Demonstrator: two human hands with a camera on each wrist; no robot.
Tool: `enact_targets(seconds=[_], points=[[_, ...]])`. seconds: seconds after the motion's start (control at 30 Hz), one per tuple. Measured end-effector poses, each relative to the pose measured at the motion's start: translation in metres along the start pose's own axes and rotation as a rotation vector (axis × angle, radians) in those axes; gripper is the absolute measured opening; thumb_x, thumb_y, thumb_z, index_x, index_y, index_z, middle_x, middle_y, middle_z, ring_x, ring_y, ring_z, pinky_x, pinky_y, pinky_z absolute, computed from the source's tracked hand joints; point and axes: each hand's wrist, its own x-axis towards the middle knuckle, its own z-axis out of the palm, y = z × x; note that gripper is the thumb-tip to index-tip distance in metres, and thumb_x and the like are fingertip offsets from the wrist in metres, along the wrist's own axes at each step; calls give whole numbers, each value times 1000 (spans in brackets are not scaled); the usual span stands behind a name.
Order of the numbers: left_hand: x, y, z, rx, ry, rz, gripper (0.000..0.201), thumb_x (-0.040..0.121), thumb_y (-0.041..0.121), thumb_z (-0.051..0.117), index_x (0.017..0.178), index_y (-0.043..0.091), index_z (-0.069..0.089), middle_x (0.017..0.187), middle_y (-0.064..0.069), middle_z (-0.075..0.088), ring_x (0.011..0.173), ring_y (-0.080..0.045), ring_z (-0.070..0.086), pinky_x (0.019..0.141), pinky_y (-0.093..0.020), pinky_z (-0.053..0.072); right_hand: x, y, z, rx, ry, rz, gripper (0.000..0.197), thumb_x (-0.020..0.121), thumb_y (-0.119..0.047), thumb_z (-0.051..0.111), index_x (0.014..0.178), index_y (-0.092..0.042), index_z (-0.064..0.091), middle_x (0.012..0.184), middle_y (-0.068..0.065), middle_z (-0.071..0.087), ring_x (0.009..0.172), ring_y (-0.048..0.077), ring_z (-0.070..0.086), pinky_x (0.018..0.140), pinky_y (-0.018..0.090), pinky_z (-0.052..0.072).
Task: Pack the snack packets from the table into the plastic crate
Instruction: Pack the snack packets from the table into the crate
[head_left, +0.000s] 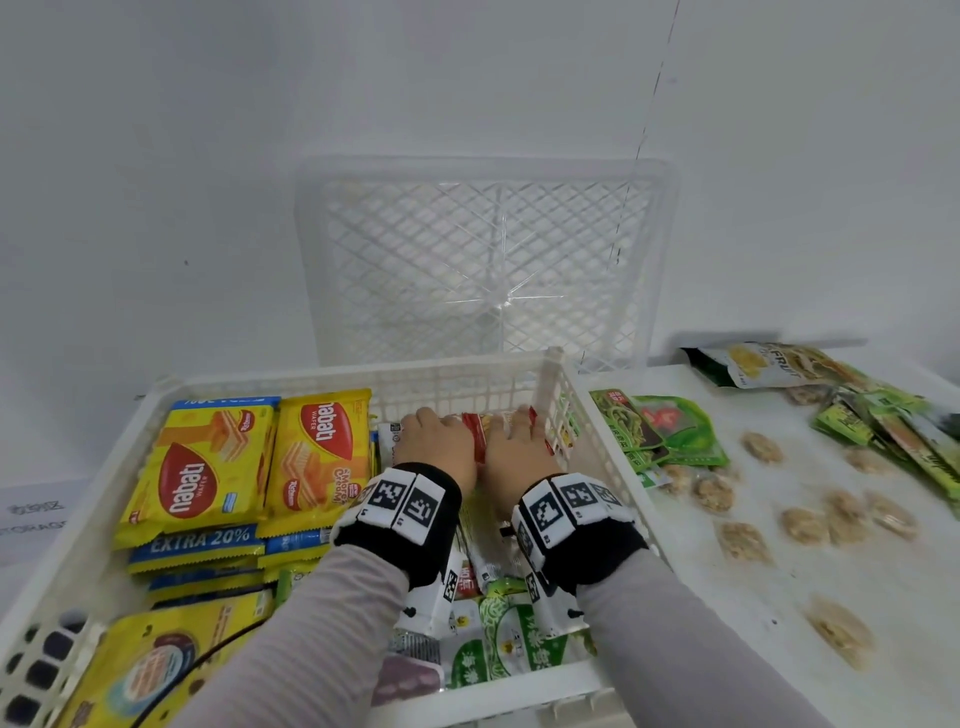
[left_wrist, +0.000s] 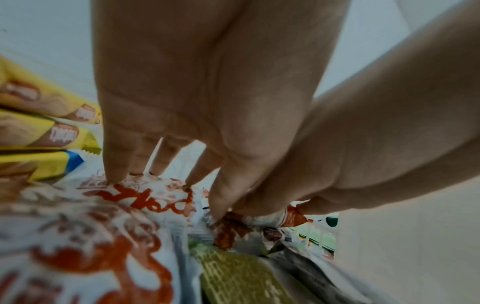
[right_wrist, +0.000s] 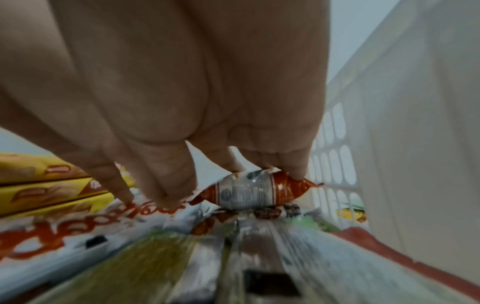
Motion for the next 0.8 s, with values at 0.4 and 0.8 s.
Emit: enact_targets(seconds=[0.4,0.8], points=[[1,-3,2,9,-301,-90,72,98,20,39,148,2,-9,156,-19,-14,140,-48,-11,115,-55,8,12,-5,18,-152,10,-1,70,99,-25,36,149,-8,-9,154,21,-17,143,37,-12,115,47,9],[0,-6,5,96,-254,-90,76,94,24,46,151,12,-2,154,-22,-7,140,-48,0,115,-52,13,12,-8,23,-176,40,8,75,98,-32,39,148,-5,-10,153,25,-18,142,40,-12,116,46,8]])
